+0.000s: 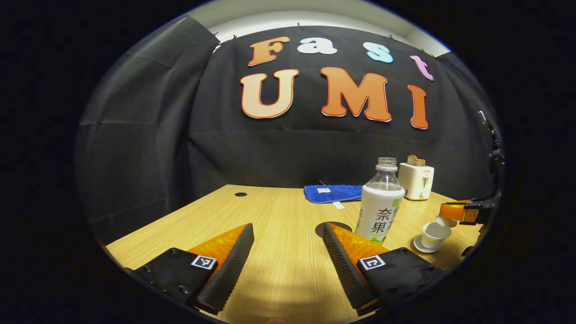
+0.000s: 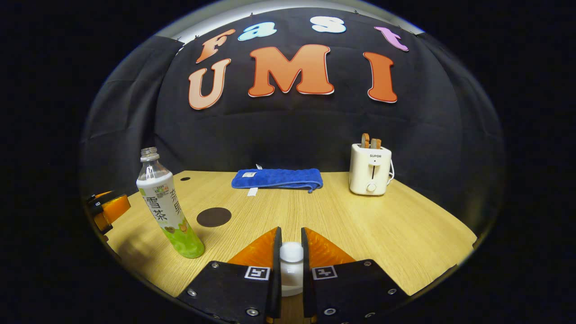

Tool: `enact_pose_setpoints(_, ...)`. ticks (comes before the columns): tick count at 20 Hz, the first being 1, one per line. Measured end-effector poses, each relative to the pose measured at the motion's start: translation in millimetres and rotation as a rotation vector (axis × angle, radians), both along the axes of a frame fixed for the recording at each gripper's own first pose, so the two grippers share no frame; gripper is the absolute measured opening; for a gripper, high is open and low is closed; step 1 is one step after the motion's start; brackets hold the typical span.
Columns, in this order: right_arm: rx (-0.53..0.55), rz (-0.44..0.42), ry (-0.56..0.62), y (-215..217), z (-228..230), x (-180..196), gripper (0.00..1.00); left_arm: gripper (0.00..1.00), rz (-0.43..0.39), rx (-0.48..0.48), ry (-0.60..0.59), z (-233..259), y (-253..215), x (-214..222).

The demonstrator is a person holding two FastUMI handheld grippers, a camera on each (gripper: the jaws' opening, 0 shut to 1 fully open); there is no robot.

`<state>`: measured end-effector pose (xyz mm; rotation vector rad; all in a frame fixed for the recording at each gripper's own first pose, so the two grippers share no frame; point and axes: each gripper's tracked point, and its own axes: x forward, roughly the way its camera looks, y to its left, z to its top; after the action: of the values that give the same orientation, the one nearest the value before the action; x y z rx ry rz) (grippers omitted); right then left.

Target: Open the teacup lid with one hand, grasp the water bottle and pour water into the teacup with the other hand; after pouring, place the water bottle on the coaster and then close the teacup lid.

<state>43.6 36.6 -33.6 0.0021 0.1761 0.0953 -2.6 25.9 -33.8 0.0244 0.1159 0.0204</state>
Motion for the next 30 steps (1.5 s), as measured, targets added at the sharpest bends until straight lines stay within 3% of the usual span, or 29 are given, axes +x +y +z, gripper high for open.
enact_pose_setpoints(9,0.010,-0.142,0.032,-75.2,-18.8,-19.2,0.19,0.99,-0.182,0.019,0.057,-9.4,-71.2,-7.6)
enact_pose_setpoints(19,0.053,-0.246,0.102,-126.2,-47.4,-29.8,0.19,0.99,-0.269,0.051,0.139,-41.2,-118.7,21.7)
enact_pose_setpoints(29,0.065,-0.284,0.133,-136.3,-55.9,-34.6,0.19,0.99,-0.292,0.030,0.239,-83.5,-129.1,49.3)
enact_pose_setpoints(30,0.065,-0.285,0.135,-136.2,-56.3,-35.4,0.19,0.95,-0.282,0.034,0.230,-77.5,-126.9,49.4)
